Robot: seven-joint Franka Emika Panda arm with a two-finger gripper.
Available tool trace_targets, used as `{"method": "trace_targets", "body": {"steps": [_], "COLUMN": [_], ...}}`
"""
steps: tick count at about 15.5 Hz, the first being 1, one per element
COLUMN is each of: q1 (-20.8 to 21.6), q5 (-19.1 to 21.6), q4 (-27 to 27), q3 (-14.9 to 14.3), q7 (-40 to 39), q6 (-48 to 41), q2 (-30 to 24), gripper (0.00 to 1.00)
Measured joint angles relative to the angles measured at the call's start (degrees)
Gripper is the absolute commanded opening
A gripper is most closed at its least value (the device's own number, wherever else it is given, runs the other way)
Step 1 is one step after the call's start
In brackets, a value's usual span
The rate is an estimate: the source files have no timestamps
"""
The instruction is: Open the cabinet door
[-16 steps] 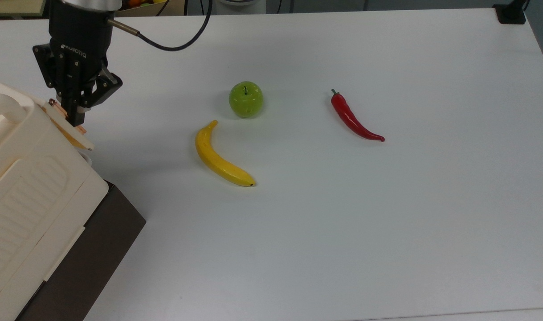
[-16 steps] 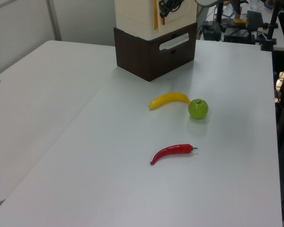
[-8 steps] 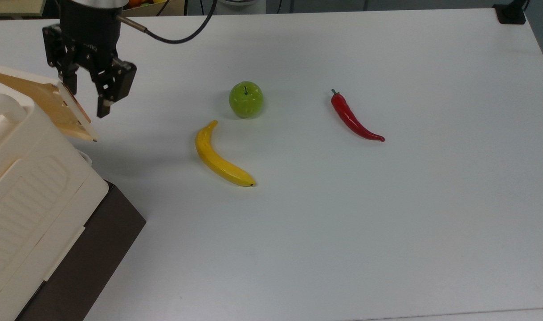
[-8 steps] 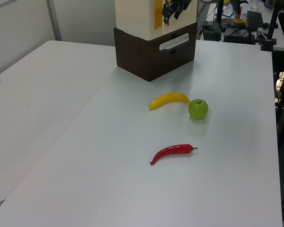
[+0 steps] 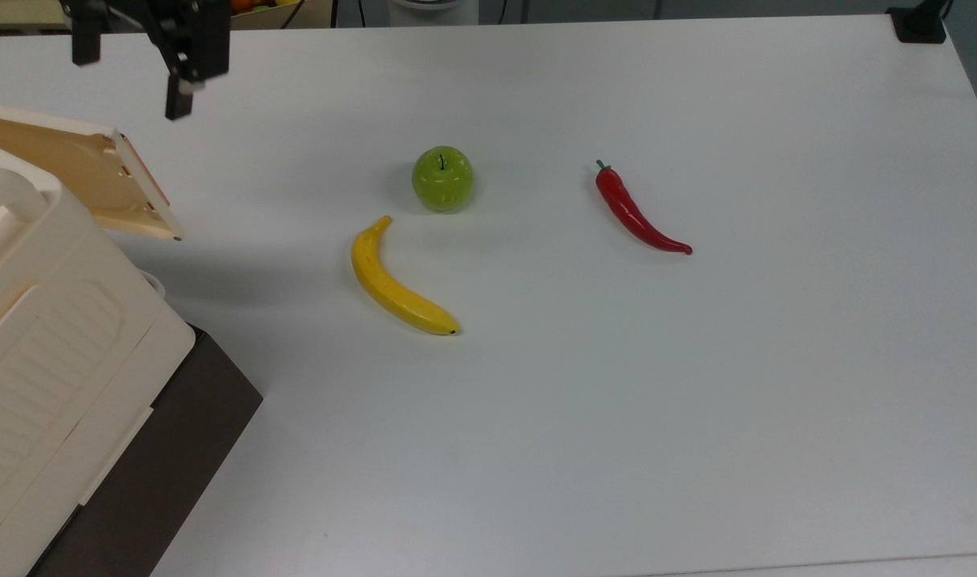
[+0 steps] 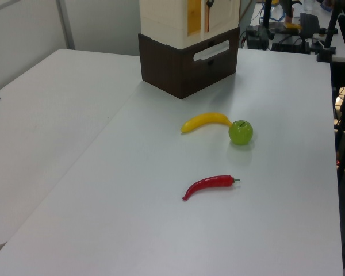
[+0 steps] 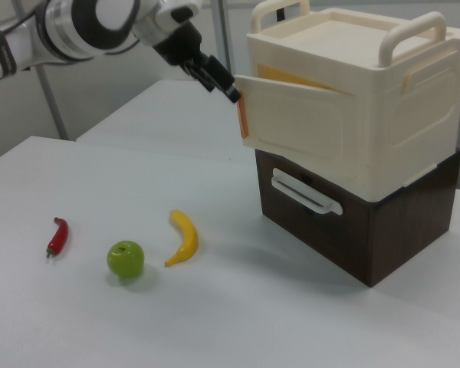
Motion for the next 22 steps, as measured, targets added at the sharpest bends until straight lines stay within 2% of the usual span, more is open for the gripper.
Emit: {"method": "trace_targets", "body": {"steps": [2,6,12,18,22], "q1": [-0.1,-0.2,-0.3,-0.4,-0.7], "q5": [0.0,0.0,0.0,-0.1,-0.1], "q4": [1.7,2.2,2.2,2.0,2.1], "q3": [0.0,0.0,0.0,-0.4,-0.5], "q7": [0.0,0.0,0.0,-0.4,-5.8], "q6": [1.9,12.2,22.3,21.9,13.3], "q2": [-0.1,0.6,5.3,6.6,5.3], "gripper": [1.0,1.0,1.0,1.0,1.0]}}
